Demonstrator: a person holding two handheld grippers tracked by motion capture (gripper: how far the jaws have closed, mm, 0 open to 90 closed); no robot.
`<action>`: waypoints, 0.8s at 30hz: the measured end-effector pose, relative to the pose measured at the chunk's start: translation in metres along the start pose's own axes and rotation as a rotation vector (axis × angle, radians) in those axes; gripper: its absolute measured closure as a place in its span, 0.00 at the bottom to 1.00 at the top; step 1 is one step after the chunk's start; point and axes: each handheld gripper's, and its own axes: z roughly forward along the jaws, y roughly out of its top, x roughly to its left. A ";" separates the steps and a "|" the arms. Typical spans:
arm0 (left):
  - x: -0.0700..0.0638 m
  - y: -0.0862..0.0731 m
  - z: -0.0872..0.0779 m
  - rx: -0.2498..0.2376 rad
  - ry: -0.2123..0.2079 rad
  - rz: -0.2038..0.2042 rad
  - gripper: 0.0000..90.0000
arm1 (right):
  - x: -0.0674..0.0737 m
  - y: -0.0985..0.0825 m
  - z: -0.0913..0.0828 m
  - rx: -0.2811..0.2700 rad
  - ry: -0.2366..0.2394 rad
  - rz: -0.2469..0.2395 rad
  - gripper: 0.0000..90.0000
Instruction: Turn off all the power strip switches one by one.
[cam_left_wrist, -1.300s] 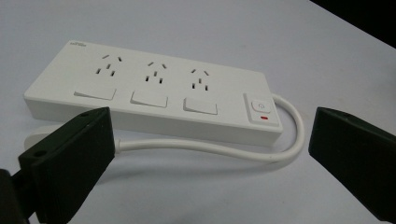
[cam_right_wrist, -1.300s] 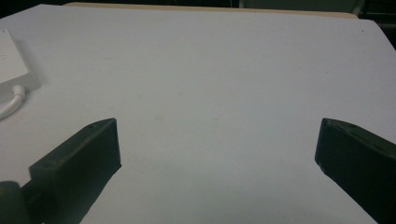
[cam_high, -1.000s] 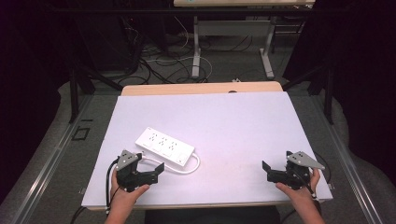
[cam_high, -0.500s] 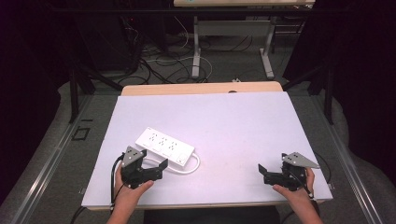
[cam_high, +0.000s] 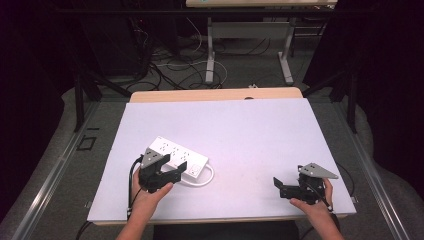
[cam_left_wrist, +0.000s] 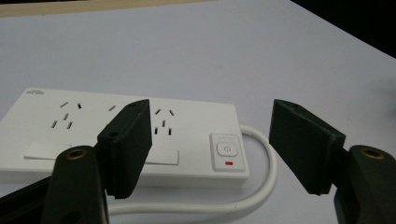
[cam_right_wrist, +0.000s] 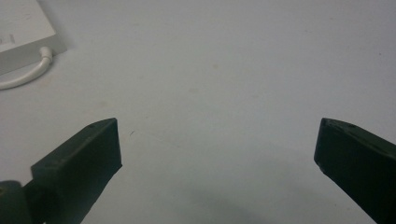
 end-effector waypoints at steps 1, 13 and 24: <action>0.000 0.001 0.001 -0.006 0.005 0.009 0.38 | 0.000 0.000 0.000 0.004 -0.001 0.003 0.02; 0.000 0.012 0.014 0.029 -0.005 -0.045 0.47 | -0.001 -0.002 0.001 0.011 -0.008 0.033 0.13; -0.004 0.019 0.025 0.080 -0.024 -0.049 0.61 | -0.001 -0.004 0.001 -0.010 -0.012 0.038 0.15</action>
